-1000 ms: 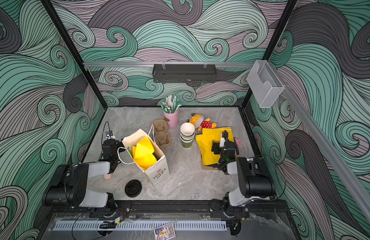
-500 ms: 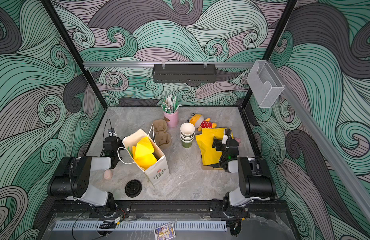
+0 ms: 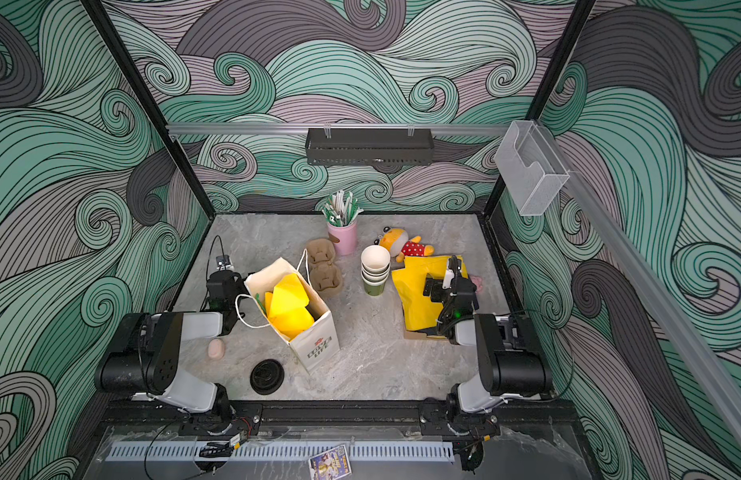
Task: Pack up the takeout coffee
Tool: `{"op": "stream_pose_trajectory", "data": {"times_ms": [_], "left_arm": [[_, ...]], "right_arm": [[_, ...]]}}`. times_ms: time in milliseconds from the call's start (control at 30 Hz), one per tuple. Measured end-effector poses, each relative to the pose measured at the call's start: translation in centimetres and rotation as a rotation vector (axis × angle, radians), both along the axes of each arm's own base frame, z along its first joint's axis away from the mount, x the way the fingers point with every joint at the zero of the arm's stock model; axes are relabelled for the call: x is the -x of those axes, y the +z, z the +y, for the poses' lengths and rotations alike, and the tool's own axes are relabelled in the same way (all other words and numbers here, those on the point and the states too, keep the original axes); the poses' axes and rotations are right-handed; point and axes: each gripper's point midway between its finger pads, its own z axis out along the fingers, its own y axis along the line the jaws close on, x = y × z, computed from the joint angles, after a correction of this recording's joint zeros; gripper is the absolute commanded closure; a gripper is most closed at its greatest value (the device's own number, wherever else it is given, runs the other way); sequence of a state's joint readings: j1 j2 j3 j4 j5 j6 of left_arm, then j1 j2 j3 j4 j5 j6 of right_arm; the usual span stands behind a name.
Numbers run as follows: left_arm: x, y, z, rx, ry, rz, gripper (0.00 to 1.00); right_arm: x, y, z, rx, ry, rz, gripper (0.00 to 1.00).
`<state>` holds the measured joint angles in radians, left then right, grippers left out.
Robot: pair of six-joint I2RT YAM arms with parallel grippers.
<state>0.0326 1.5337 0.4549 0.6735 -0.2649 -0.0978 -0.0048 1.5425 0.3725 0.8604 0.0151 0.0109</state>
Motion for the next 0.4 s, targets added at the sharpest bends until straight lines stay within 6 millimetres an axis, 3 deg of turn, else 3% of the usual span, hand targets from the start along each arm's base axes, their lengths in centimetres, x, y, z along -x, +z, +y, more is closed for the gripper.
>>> {"op": "stream_pose_trajectory", "data": {"times_ms": [400], "left_arm": [[0.0,0.0,0.0,0.0,0.0,0.0,0.01]], "right_arm": [[-1.0,0.8,0.4,0.024,0.001,0.0,0.01]]}}
